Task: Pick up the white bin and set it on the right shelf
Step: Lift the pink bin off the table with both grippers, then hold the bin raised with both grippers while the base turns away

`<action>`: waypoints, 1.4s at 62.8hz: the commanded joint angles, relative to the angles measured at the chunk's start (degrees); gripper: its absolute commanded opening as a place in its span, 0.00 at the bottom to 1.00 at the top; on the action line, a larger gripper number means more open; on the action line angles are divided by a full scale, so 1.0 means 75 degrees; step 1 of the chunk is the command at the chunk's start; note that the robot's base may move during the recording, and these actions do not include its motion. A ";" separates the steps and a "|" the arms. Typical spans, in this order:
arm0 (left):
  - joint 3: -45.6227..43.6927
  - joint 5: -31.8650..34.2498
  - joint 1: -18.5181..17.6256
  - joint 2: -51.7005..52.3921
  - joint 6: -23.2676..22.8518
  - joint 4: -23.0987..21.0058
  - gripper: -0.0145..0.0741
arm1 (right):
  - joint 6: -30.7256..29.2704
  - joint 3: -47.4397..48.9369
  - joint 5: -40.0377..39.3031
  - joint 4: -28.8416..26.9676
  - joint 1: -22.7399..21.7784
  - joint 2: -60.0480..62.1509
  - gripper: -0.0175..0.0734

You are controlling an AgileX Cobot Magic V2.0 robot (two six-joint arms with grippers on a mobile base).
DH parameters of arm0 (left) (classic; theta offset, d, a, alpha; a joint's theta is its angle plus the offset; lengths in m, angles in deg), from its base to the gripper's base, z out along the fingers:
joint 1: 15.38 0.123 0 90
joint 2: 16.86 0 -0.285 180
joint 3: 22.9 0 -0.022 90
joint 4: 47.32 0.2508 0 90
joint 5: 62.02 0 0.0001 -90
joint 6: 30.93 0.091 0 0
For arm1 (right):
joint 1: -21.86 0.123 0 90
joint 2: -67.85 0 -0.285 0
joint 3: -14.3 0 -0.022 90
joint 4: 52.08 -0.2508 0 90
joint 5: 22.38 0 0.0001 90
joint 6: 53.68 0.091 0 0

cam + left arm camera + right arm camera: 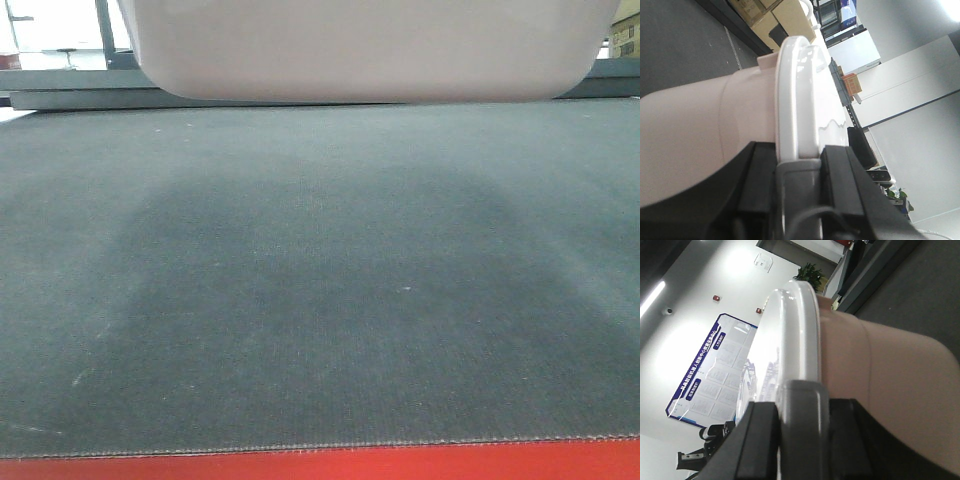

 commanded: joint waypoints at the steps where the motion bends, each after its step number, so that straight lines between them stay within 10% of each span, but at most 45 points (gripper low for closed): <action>1: -0.0329 -0.2142 -0.0336 0.0407 -0.0041 -0.1250 0.02 | -0.0021 0.0209 0.2526 -0.0677 0.0207 0.0393 0.27; 88: -0.0340 -0.2056 -0.0336 0.0838 -0.0152 -0.0853 0.02 | 0.0004 0.0209 0.1549 -0.0677 0.0207 0.1166 0.27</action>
